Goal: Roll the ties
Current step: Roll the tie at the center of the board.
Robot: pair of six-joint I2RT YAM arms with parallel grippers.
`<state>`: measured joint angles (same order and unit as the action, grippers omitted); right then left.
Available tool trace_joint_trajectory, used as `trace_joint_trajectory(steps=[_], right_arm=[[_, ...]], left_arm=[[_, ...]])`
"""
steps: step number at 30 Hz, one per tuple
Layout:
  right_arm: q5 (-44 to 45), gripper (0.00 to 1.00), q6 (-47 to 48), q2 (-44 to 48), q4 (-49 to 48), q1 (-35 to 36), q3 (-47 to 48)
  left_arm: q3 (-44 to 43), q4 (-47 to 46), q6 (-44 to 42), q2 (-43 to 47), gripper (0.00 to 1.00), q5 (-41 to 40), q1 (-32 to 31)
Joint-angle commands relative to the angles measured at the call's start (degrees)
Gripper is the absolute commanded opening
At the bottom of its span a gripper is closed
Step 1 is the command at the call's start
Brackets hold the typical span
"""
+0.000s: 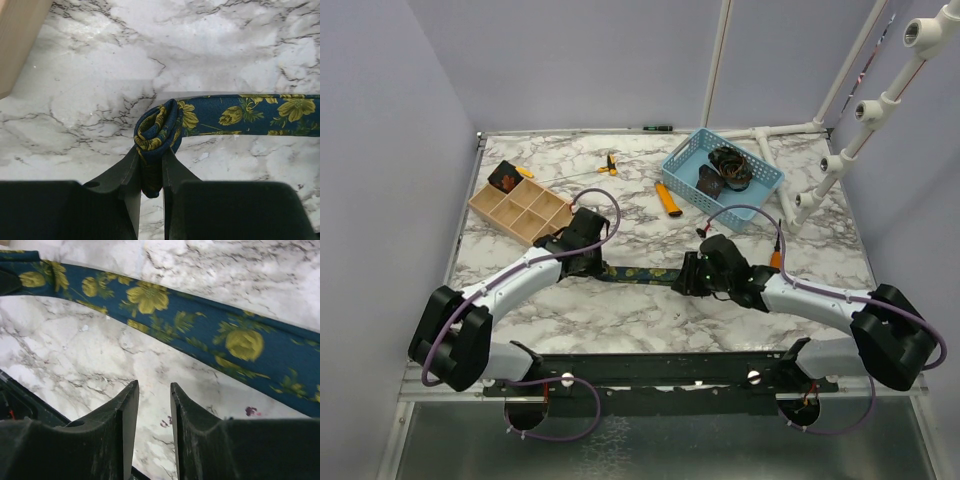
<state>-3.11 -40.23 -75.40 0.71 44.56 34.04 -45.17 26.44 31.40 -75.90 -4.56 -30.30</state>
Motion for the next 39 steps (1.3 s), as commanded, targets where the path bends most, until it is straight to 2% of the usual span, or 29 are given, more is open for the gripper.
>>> trace_joint_trajectory(steps=[1, 12, 21, 32, 39], right_arm=[[5.25, 0.35, 1.47, 2.68, 4.58, -0.08, -1.93], [9.12, 0.32, -0.51, 7.43, 8.13, -0.06, -4.43], [9.87, 0.31, -1.67, 12.4, 8.55, -0.07, -7.65], [11.02, 0.31, -2.87, 18.0, 12.3, -0.08, -10.53], [12.85, 0.31, -6.44, 23.27, 14.2, -0.14, -13.03]], left_arm=[[-3.62, 8.18, -1.23, -2.76, 0.0, -12.99, -3.04], [-10.19, 17.82, 3.41, -8.65, 0.0, -27.75, -11.5], [-18.34, 28.35, 8.9, -17.59, 0.0, -39.25, -16.96], [-27.17, 37.87, 14.39, -32.58, 0.0, -49.03, -24.0], [-30.62, 38.53, 16.45, -41.66, 0.0, -50.07, -27.79]])
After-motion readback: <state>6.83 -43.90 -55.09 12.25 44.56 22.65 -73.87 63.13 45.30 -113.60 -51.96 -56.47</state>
